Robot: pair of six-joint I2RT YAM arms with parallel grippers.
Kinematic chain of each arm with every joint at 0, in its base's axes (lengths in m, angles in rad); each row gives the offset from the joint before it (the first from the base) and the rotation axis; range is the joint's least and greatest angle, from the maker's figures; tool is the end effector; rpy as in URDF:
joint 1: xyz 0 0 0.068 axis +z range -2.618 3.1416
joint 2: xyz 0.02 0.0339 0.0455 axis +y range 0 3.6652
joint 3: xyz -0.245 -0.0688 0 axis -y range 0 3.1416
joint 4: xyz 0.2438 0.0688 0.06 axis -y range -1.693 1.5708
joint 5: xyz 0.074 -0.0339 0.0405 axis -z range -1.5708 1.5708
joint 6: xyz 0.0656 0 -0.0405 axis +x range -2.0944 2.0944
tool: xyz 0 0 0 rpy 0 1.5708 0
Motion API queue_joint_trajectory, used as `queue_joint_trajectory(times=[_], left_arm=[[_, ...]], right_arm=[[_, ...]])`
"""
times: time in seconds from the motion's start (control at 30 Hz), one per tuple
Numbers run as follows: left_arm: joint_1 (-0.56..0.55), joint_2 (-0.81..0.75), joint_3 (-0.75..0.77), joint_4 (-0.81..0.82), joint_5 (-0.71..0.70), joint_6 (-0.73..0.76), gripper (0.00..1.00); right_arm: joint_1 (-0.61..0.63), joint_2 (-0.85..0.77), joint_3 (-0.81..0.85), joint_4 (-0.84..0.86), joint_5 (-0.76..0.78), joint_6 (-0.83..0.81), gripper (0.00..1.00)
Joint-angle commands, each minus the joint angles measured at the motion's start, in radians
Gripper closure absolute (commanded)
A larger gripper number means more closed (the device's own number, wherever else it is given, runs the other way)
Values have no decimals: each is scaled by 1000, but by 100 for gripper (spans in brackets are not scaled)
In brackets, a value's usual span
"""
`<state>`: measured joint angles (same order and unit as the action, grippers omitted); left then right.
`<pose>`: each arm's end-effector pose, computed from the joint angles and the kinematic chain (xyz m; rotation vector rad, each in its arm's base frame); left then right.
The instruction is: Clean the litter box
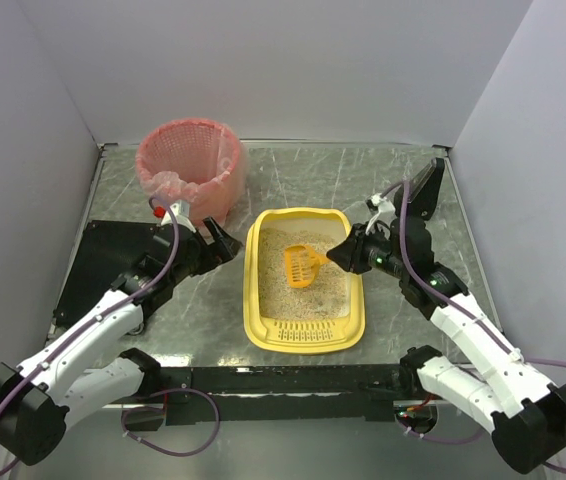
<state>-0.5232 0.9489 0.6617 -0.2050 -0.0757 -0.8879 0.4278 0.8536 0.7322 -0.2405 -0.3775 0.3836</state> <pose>0.2199 -0.1211 0.2352 -0.4393 2.1128 -0.7751 0.2033 0.1193 0.2804 -0.3075 1.9902 0.8947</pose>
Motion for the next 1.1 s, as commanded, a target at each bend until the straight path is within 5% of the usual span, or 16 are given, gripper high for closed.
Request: queue_joint_trajectory(times=[0.0, 0.13, 0.17, 0.33, 0.53, 0.7, 0.77, 1.07], left_arm=[[3, -7, 65, 20, 16, 26, 3], [3, -16, 78, -28, -19, 20, 3], [3, -18, 79, -30, -19, 18, 3], [3, -7, 95, -48, -29, 14, 3], [3, -9, 87, -37, -10, 18, 3], [3, -19, 87, -53, -22, 17, 3], [3, -32, 91, -62, -35, 21, 3], [3, -108, 93, -79, -88, -8, 3]], right_arm=[[0, 19, 36, -14, 25, -74, 100], [-1, 97, 23, 39, -116, 4, 99], [-1, 116, 16, 52, -151, 41, 91], [-12, 177, 12, 26, -94, 97, 82], [-20, 130, 45, -66, 133, 124, 37], [-27, 73, 91, -151, 264, 112, 19], [-29, 52, 102, -170, 346, 109, 0], [-49, -1, 173, -312, 782, 159, 0]])
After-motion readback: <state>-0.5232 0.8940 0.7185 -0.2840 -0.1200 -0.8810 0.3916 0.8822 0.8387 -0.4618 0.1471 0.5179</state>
